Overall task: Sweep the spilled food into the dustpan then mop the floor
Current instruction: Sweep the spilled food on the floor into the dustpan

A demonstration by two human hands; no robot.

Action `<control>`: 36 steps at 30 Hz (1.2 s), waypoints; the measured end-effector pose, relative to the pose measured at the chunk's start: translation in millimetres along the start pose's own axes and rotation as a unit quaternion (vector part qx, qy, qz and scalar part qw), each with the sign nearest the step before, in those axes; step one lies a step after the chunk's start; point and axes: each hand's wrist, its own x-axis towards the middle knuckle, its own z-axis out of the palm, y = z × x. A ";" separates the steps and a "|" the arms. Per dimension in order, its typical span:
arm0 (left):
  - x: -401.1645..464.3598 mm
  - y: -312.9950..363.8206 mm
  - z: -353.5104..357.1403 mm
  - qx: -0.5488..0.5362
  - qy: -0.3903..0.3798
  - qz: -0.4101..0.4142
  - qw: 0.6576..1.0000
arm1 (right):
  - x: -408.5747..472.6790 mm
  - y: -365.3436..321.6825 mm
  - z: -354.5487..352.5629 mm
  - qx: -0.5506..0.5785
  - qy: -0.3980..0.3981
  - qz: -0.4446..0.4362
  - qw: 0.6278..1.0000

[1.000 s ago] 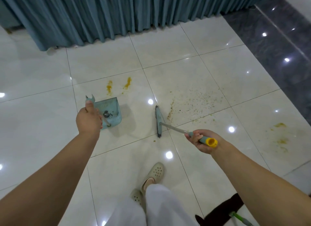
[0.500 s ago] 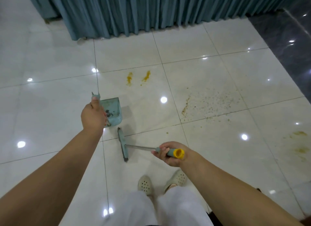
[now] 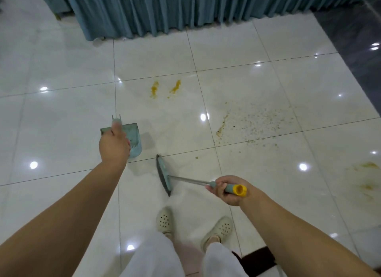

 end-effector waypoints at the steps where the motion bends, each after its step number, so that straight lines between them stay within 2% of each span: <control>1: -8.9 2.7 11.1 -0.002 -0.002 0.002 1.000 | -11.6 -16.4 -19.3 0.000 0.004 -0.005 1.000; 8: -69.5 15.2 90.9 0.023 -0.013 0.012 1.000 | -76.3 -123.2 -112.0 -0.010 0.038 -0.060 0.997; 18: -130.1 43.0 172.1 -0.009 -0.042 -0.002 0.999 | -120.9 -229.4 -170.2 -0.030 0.082 -0.151 0.985; 23: -142.0 57.9 194.7 -0.017 -0.050 0.004 0.999 | -135.2 -234.0 -182.8 -0.066 0.063 -0.161 0.983; 28: -138.1 70.3 207.2 0.002 -0.047 0.040 0.998 | -141.2 -227.0 -175.0 -0.087 0.029 -0.131 0.987; 36: -111.3 87.5 204.7 -0.002 -0.029 0.057 0.998 | -92.8 -205.1 -89.8 -0.098 -0.033 -0.082 0.991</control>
